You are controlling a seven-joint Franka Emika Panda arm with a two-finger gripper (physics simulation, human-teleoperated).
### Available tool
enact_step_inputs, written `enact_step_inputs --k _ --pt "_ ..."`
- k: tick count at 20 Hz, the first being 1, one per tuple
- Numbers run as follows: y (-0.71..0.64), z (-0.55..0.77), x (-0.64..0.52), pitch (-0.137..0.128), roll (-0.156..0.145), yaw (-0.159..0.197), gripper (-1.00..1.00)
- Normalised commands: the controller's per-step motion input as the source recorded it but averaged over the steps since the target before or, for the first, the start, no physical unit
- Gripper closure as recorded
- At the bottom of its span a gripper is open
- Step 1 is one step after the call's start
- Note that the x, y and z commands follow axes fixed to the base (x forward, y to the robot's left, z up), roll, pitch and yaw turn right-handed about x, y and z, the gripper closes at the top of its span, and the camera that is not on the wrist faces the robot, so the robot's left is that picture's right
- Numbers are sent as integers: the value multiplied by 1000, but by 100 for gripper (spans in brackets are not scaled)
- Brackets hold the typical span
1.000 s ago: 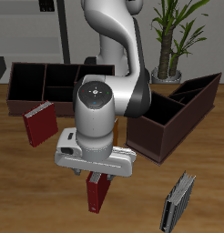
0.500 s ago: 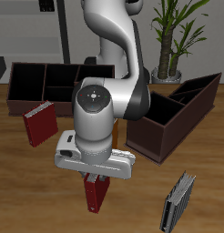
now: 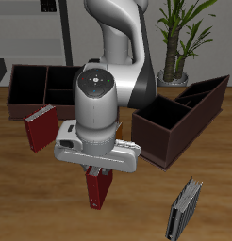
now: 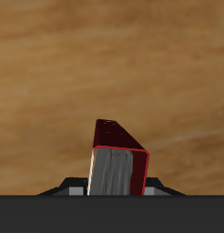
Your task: Place the left red book into the back desk caddy's left compartment
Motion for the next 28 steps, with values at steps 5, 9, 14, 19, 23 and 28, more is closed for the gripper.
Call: enact_step_inputs --k 5,9,14,19,23,28 --pt "-71 521 -251 -47 -13 25 100" --pt "-74 873 -509 -89 -11 29 100" --pt "-106 757 -526 -69 -12 3 100" --pt "-48 434 -387 -37 3 0 100" --pt "-29 357 -501 -12 1 43 100" --pt "-132 157 -477 6 -44 3 100"
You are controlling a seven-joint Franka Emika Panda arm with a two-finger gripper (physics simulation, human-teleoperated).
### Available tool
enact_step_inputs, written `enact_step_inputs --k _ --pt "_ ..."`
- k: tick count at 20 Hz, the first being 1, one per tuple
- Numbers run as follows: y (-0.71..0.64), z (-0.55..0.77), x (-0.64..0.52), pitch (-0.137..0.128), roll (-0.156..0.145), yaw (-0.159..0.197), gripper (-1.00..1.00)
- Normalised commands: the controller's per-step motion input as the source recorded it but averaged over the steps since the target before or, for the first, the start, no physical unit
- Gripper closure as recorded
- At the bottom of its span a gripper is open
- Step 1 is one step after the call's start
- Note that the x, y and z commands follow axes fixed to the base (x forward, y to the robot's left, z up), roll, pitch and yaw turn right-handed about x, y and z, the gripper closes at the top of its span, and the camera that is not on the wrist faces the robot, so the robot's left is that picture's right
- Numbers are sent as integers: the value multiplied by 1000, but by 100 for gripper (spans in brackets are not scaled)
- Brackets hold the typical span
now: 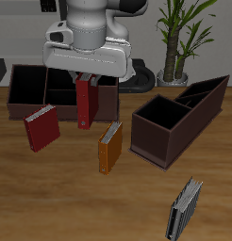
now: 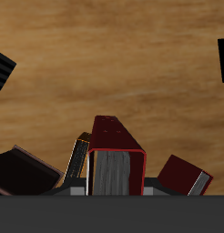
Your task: Place the left red book into the back desk caddy's left compartment
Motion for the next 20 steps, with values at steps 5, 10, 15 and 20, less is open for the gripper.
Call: enact_step_inputs --k 5,10,15,20 --pt "-121 11 -505 0 1 77 100" --pt "-200 126 -516 -19 17 33 100" --pt "-152 87 -633 -14 44 49 100" --pt "-250 26 -422 -18 -4 14 100"
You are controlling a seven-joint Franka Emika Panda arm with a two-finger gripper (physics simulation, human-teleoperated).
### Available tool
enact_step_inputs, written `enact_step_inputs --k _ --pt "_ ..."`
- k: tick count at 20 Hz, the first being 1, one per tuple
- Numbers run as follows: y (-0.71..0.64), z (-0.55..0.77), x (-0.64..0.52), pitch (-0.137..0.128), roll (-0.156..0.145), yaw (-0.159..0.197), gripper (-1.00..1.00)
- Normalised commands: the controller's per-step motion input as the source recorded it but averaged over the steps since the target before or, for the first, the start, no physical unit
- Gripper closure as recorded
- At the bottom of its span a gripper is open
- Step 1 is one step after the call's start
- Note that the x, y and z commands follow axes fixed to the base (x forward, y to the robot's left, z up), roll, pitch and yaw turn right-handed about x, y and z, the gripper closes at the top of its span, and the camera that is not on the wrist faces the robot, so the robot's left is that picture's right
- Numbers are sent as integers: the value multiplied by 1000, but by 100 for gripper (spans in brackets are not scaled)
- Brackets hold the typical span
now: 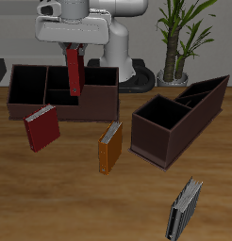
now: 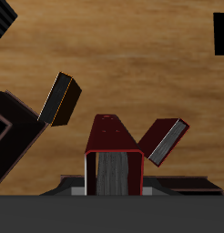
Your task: Place the left red book into the back desk caddy's left compartment
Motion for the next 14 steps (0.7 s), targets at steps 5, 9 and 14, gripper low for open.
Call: enact_step_inputs --k 5,9,14 --pt "-325 -64 -385 3 -6 -10 100" --pt "-398 -21 -297 -25 -12 11 100" --pt "-474 -63 -262 4 -37 -8 100"
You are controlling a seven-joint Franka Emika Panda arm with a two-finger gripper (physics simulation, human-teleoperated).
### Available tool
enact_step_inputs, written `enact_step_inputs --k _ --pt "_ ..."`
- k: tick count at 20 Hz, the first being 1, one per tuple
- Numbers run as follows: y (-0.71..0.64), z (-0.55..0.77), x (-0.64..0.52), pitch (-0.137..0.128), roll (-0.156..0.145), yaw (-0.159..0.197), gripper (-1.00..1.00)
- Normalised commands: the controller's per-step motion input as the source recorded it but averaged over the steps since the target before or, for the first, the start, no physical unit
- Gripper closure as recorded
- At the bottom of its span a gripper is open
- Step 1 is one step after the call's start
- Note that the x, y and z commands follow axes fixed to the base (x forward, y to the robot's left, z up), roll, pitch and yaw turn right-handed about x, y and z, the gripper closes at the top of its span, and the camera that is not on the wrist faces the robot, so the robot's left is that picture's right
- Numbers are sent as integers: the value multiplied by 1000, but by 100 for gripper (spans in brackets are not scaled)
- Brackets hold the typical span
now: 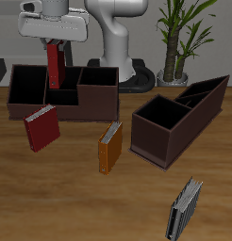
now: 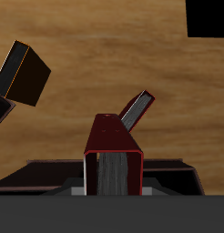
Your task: Place the left red book into the back desk caddy's left compartment
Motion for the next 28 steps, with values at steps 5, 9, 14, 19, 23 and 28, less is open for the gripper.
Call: enact_step_inputs --k 5,9,14,19,23,28 --pt "-310 -51 -257 -11 -29 5 100" --pt "-352 -106 -246 16 -56 -23 100" --pt "-143 -80 -221 14 -39 -2 100" --pt "-192 -90 -233 31 -33 2 100" --pt "-223 -123 -192 22 -51 2 100" --pt "-265 -136 -178 25 -56 -1 100"
